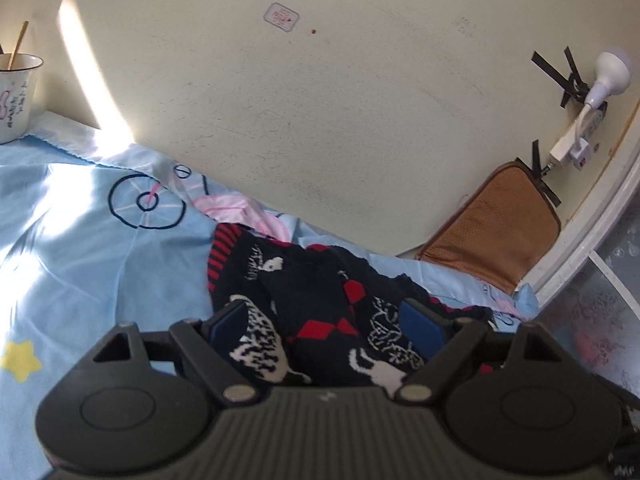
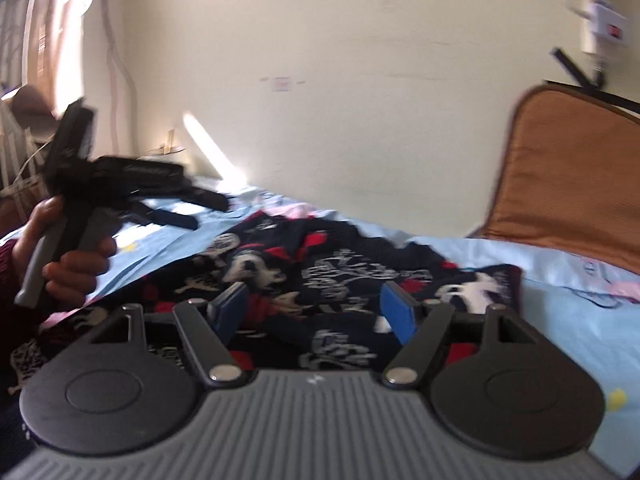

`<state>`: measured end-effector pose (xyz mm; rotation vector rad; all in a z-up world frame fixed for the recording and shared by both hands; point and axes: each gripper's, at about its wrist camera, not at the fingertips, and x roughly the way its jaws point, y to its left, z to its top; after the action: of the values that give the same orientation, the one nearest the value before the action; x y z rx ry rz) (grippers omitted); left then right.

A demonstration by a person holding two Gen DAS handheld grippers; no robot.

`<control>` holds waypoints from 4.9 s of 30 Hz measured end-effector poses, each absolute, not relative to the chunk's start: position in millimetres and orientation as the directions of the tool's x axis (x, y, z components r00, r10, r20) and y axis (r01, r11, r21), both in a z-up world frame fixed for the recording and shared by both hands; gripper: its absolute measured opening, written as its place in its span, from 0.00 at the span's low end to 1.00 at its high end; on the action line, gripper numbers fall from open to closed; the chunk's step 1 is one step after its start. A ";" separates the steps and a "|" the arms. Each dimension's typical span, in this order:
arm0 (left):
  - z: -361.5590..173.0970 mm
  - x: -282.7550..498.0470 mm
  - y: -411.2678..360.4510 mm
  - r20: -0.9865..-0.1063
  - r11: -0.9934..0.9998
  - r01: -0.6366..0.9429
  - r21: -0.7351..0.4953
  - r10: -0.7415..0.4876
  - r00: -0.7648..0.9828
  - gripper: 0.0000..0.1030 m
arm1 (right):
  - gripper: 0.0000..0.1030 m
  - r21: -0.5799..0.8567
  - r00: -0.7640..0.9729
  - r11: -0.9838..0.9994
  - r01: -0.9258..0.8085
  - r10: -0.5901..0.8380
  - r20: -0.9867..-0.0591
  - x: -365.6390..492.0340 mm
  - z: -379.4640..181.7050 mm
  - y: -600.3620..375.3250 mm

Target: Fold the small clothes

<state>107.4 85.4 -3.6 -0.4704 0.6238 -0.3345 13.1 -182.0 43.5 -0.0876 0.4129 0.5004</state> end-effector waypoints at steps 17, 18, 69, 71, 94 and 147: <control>64.3 111.1 36.4 -0.342 0.913 0.241 -0.329 -0.353 0.871 0.06 | 0.09 0.031 0.849 0.926 -0.376 0.357 -0.390 38.0 36.6 -225.3; 68.8 101.8 46.9 -0.284 0.920 0.225 -0.322 -0.321 0.903 0.06 | 0.10 0.047 0.821 0.908 -0.417 0.399 -0.408 38.2 34.4 -219.1; -25.1 80.3 190.7 -0.439 0.773 -0.099 -0.626 -0.245 0.864 0.11 | 0.19 0.324 0.832 0.899 -0.295 0.409 -0.376 151.1 34.5 -240.9; -27.3 81.8 194.5 -0.467 0.793 -0.144 -0.592 -0.192 0.863 0.11 | 0.27 0.159 0.828 0.960 -0.229 0.278 -0.487 166.9 17.8 -222.1; -6.3 65.1 150.1 -0.346 0.929 0.003 -0.369 -0.141 0.927 0.11 | 0.28 0.260 0.875 0.960 -0.104 0.212 -0.436 119.8 7.2 -262.5; -30.4 127.8 -17.4 -0.668 0.978 0.180 -0.104 -0.203 0.716 0.06 | 0.54 0.529 0.815 0.835 -0.154 0.410 -0.410 59.2 -31.1 -295.9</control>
<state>127.8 -17.4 -30.4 -0.0327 0.7434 -0.2115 59.2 -295.9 -31.1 0.5004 0.5410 0.3144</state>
